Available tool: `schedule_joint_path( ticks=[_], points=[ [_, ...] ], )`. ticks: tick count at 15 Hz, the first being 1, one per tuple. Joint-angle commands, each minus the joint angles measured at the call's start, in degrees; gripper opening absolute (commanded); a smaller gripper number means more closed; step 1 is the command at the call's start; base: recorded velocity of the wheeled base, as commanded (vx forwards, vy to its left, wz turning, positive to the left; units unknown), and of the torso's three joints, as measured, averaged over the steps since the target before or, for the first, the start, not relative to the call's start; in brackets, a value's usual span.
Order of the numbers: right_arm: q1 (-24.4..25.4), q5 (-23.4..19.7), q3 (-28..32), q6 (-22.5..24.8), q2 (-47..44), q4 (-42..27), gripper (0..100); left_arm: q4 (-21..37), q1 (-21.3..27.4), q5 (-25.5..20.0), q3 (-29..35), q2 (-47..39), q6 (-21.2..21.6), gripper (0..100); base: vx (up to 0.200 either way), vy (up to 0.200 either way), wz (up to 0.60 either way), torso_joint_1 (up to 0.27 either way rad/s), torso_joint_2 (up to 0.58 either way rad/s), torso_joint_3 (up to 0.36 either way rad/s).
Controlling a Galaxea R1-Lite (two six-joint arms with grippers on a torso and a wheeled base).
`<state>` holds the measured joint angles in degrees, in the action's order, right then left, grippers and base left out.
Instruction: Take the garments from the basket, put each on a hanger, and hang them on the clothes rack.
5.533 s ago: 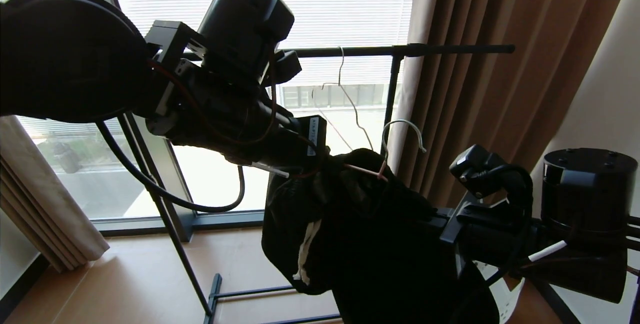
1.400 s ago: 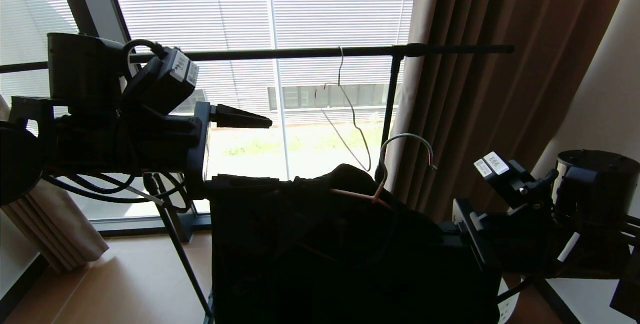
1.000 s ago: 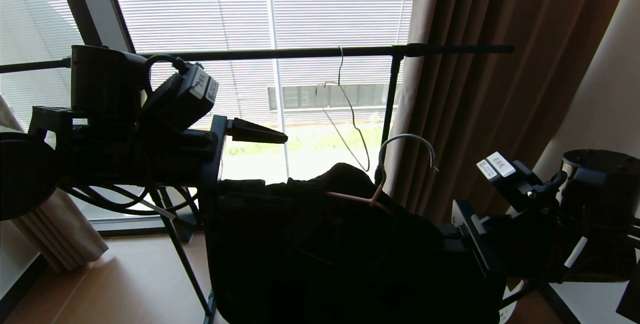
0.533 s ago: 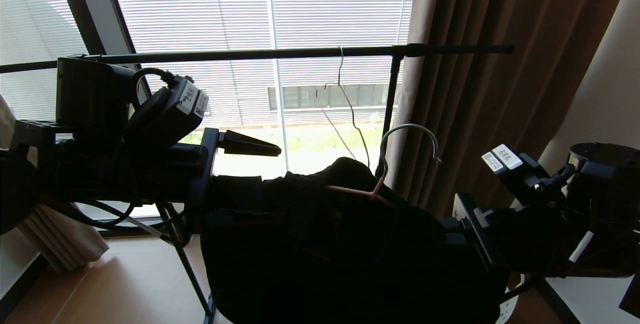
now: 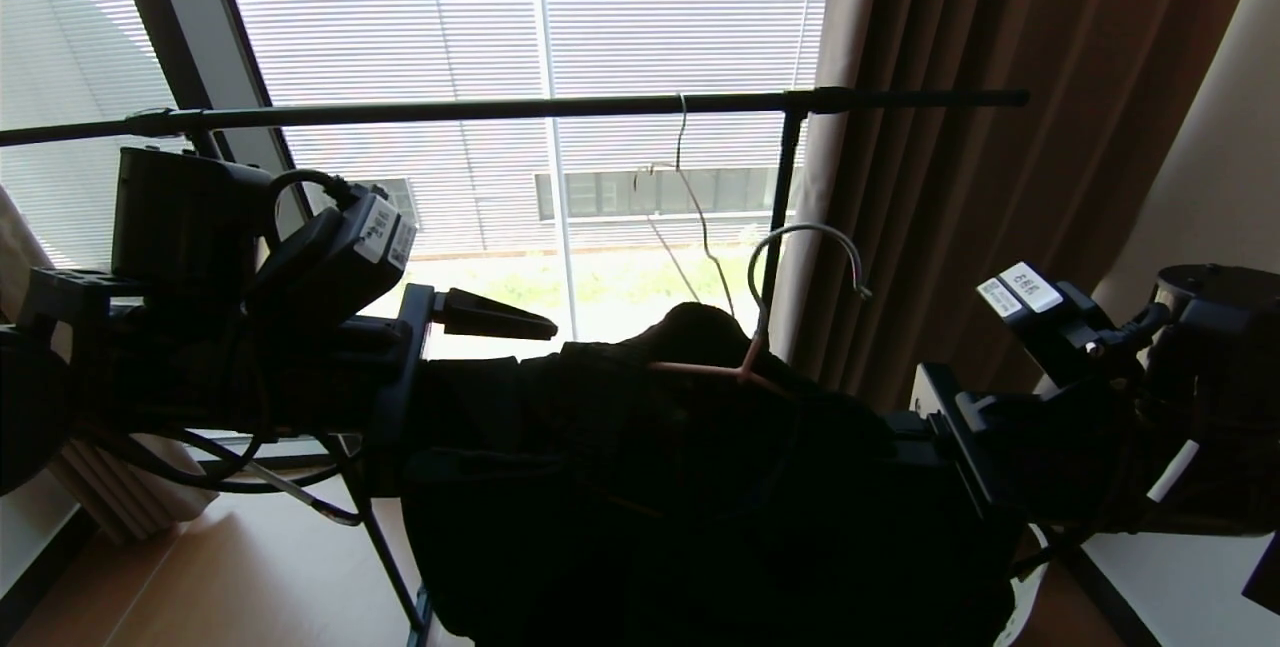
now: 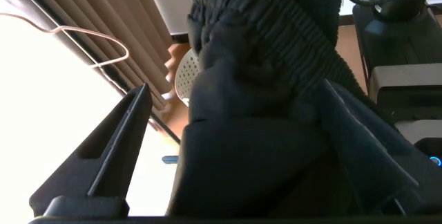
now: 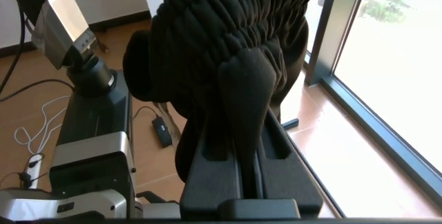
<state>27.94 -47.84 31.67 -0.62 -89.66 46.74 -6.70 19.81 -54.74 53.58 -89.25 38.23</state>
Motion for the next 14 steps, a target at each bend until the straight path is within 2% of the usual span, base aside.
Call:
schedule_joint_path(
  ticks=[1,7,8,12,13,14],
  points=[
    [-0.08,0.02,0.85,0.01,0.01,0.11,0,0.03,0.14,-0.02,-0.67,-0.49,-0.09,100,0.0,0.0,0.0,0.0,0.0,0.0],
    [-0.17,0.02,3.22,0.45,0.98,0.11,0,0.03,0.14,-0.02,-0.93,-1.37,-0.17,100,0.0,0.0,0.0,0.0,0.0,0.0],
    [-0.17,0.02,2.87,2.47,1.33,0.11,0,0.03,0.05,0.16,-0.76,-1.9,-0.35,100,0.0,0.0,0.0,0.0,0.0,0.0],
    [-0.17,0.02,3.22,3.96,1.42,0.19,0,0.03,0.49,0.42,-0.14,-2.16,-1.49,100,0.0,0.0,0.0,0.0,0.0,0.0],
    [-0.17,0.02,3.4,3.96,1.6,0.28,0,0.03,0.67,1.03,-0.05,-2.33,-1.49,0,0.0,0.0,0.0,0.0,0.0,0.0],
    [-0.17,0.02,3.57,4.05,1.68,0.28,0,-0.06,0.76,1.03,-0.05,-2.33,-1.49,0,0.0,0.0,0.0,0.0,0.0,0.0]
  ],
)
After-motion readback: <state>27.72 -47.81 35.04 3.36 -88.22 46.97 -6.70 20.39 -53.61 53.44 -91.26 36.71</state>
